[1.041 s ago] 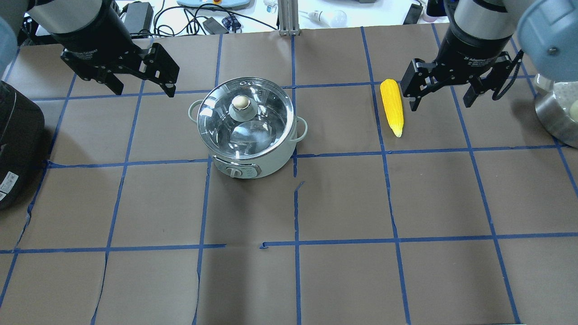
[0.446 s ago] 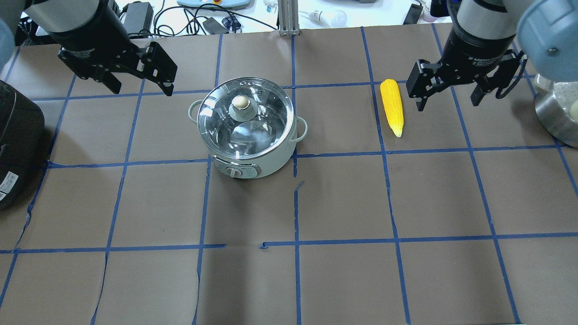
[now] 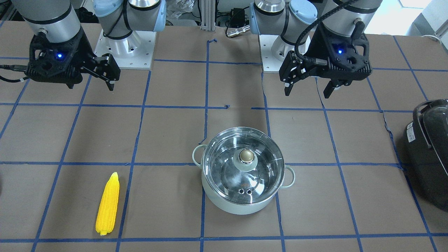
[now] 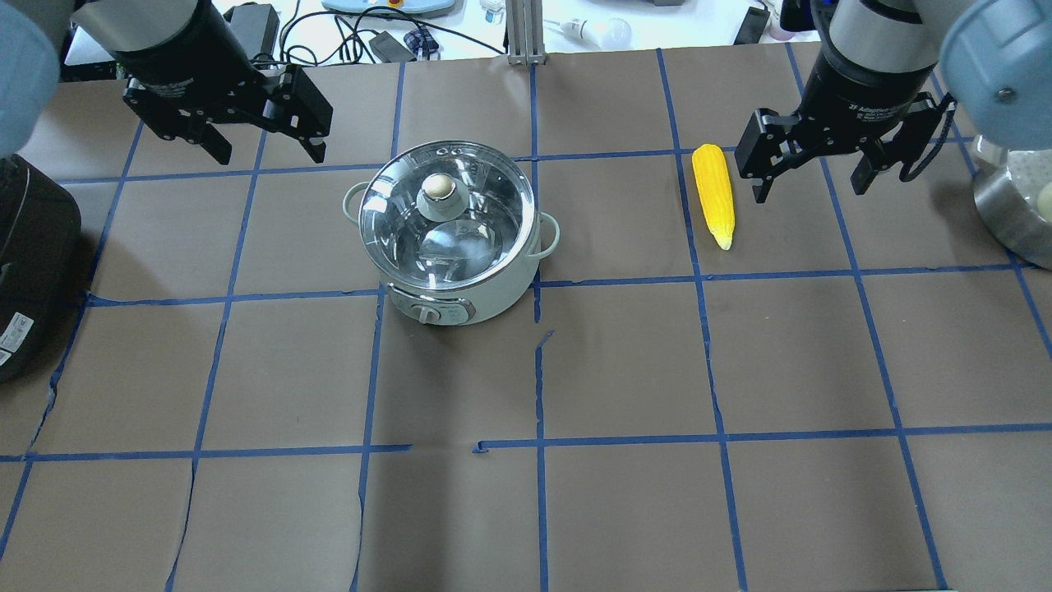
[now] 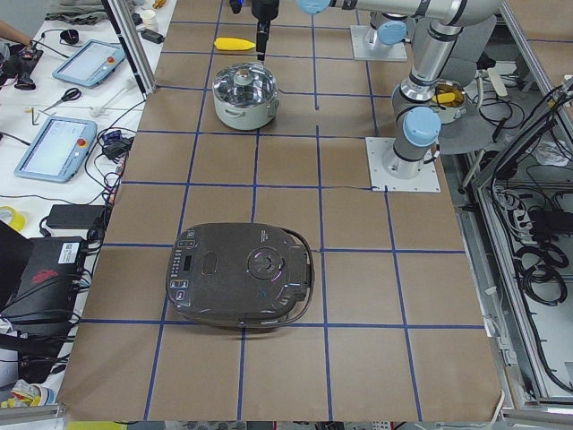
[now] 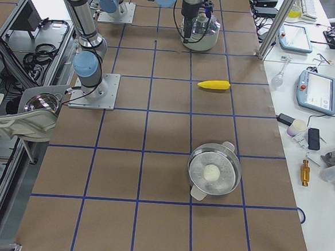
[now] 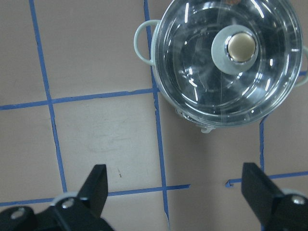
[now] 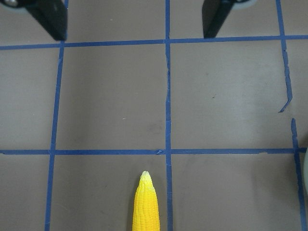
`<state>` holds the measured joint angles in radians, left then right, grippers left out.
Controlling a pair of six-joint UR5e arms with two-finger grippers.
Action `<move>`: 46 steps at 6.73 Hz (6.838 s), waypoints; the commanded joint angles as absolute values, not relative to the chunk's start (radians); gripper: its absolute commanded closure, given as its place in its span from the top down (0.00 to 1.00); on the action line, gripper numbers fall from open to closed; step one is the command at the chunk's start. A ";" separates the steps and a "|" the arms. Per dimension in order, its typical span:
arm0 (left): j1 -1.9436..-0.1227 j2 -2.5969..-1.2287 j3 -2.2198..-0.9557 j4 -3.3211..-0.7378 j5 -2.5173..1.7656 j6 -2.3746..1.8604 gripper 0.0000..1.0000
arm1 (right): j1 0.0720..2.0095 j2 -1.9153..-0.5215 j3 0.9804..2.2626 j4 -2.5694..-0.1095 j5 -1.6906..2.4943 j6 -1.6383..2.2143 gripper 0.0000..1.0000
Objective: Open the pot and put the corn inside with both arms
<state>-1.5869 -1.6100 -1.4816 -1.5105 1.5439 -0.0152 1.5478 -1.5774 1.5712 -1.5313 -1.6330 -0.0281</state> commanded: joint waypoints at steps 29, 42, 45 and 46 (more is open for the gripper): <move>-1.098 -1.913 -1.803 -1.027 1.542 0.399 0.03 | 1.946 -1.034 1.226 -2.011 -1.730 0.427 0.02; -1.146 -1.930 -1.838 -0.974 1.565 0.408 0.91 | 2.059 -1.001 1.223 -1.999 -1.726 0.485 1.00; -1.213 -1.846 -1.738 -1.088 1.563 0.318 0.98 | 1.809 -1.185 1.242 -1.672 -1.637 0.359 1.00; -1.298 -1.815 -1.650 -1.212 1.566 0.204 0.98 | 1.708 -1.240 1.261 -1.579 -1.558 0.335 1.00</move>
